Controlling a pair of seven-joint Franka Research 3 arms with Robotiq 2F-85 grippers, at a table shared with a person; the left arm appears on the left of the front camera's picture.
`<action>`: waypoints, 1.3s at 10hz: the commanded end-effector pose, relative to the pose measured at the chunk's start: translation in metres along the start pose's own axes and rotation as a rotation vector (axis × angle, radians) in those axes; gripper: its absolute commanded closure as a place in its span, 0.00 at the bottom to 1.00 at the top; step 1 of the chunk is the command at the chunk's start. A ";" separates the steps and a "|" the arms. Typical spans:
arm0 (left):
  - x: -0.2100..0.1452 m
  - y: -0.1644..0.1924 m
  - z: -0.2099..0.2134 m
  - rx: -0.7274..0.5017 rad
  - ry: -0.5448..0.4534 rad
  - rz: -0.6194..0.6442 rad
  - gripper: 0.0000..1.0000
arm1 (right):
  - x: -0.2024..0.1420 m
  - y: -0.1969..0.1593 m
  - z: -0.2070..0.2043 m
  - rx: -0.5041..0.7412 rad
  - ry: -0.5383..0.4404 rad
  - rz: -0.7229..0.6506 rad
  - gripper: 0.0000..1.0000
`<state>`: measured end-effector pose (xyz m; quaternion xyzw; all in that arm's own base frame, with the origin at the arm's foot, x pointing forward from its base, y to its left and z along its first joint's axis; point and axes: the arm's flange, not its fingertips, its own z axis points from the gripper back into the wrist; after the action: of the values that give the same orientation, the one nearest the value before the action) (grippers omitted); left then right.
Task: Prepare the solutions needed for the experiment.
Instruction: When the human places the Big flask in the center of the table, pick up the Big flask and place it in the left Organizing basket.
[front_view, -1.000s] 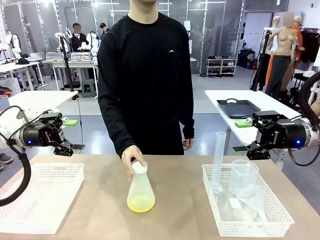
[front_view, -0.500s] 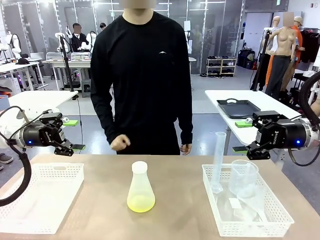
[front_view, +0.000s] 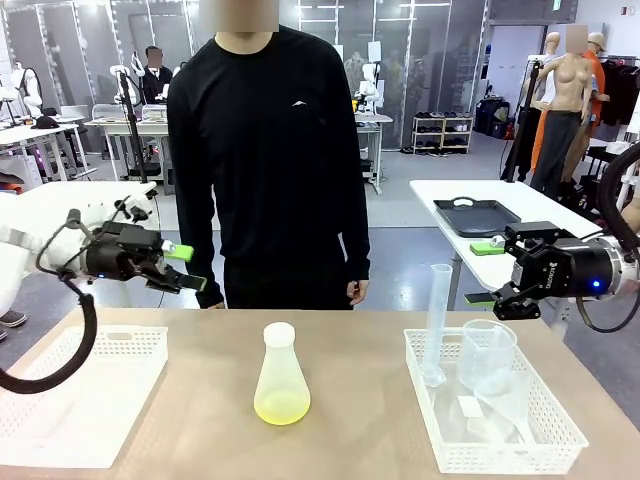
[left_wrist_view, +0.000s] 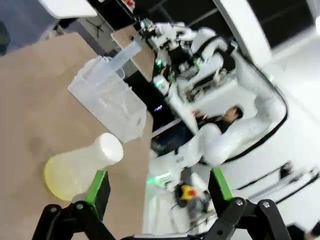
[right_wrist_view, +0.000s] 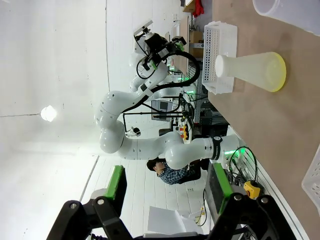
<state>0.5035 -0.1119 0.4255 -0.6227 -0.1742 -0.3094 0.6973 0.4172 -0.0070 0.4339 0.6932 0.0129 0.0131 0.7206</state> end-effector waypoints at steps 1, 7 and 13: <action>-0.009 -0.004 -0.014 0.104 0.104 -0.254 0.00 | 0.001 0.001 0.000 0.010 0.001 0.002 0.15; 0.000 -0.004 -0.019 0.089 0.146 -0.240 0.00 | 0.001 0.001 0.000 0.010 0.001 0.002 0.15; 0.012 0.000 -0.027 0.117 0.196 -1.215 0.00 | 0.001 0.001 0.000 0.010 0.001 0.002 0.15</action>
<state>0.5101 -0.1377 0.4370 -0.4259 -0.3723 -0.6006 0.5650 0.4171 -0.0069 0.4336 0.6932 0.0132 0.0128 0.7205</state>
